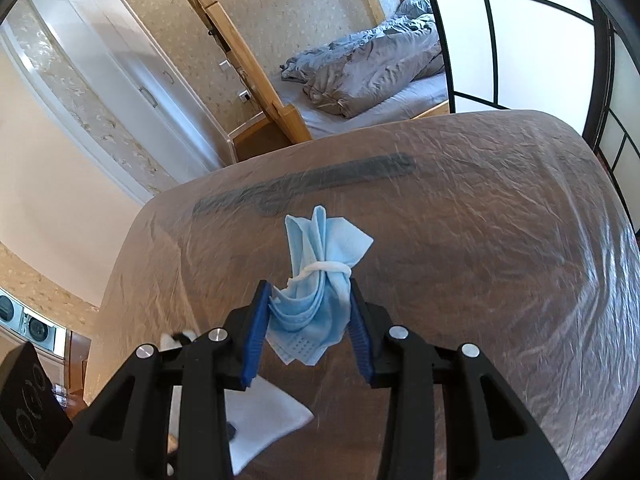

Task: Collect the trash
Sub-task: 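Lift the cloth bag and blue mask and carry them over the bin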

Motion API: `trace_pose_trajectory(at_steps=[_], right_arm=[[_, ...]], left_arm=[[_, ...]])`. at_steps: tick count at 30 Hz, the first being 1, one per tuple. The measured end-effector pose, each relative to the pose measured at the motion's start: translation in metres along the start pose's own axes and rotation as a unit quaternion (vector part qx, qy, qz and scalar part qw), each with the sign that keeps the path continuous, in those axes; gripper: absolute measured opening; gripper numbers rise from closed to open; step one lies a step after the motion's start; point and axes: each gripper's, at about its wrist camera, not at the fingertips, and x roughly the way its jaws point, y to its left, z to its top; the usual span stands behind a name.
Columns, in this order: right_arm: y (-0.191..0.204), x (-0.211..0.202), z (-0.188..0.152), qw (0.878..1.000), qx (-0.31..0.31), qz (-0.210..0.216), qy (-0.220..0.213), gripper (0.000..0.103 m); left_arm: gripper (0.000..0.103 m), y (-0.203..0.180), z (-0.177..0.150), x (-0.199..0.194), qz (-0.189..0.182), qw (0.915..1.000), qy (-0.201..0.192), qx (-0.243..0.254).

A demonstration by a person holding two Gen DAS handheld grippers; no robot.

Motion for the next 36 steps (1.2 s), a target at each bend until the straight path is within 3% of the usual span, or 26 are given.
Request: trace_pose_trajectory(at_steps=[6, 21, 36], right_arm=[[0.002, -0.02, -0.023, 1.0, -0.008, -0.006, -0.008, 0.037], [0.009, -0.061, -0.084, 0.999, -0.017, -0.015, -0.022, 0.037], [0.013, -0.085, -0.127, 1.0, -0.011, 0.001, -0.027, 0.037]], left_arm=[[0.045, 0.003, -0.003, -0.006, -0.001, 0.9998, -0.006, -0.019], [0.045, -0.008, -0.023, -0.019, 0.038, 0.999, -0.012, -0.02], [0.045, -0.012, -0.051, -0.046, 0.054, 0.9977, -0.022, -0.035]])
